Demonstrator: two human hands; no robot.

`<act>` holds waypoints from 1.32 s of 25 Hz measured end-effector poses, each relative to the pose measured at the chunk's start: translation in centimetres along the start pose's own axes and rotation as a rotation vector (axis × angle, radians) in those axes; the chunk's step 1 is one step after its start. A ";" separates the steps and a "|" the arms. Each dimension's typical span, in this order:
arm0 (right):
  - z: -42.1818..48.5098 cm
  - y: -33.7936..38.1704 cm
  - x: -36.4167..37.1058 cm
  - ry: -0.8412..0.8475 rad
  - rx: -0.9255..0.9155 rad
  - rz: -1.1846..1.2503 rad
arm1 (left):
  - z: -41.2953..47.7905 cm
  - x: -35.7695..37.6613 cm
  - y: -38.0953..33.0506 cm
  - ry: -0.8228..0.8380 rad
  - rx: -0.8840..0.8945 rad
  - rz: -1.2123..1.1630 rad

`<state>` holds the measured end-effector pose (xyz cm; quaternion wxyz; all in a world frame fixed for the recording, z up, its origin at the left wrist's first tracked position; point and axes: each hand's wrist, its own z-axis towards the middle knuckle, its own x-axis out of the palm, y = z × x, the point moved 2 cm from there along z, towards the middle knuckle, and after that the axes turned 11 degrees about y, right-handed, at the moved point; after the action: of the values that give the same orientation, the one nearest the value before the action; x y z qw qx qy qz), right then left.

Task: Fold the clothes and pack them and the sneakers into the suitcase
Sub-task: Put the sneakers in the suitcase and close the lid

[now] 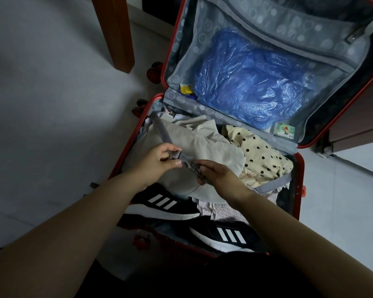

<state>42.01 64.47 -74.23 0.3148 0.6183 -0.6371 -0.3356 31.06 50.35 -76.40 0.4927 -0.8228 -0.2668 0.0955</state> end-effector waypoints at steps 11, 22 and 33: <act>1.4 0.2 0.4 0.000 -0.006 -0.091 | 0.5 0.9 0.6 0.060 -0.013 0.040; 1.4 -1.9 -1.5 0.077 0.095 -0.422 | 1.5 1.0 1.8 0.034 0.040 0.214; -1.8 2.4 -12.9 -0.331 -0.041 -0.839 | 3.8 -0.8 -2.9 -0.170 -0.215 1.155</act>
<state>42.54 77.33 -71.04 0.0574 0.7548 -0.3664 -0.5411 27.82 53.93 -75.88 0.2516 -0.8696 0.1774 0.3860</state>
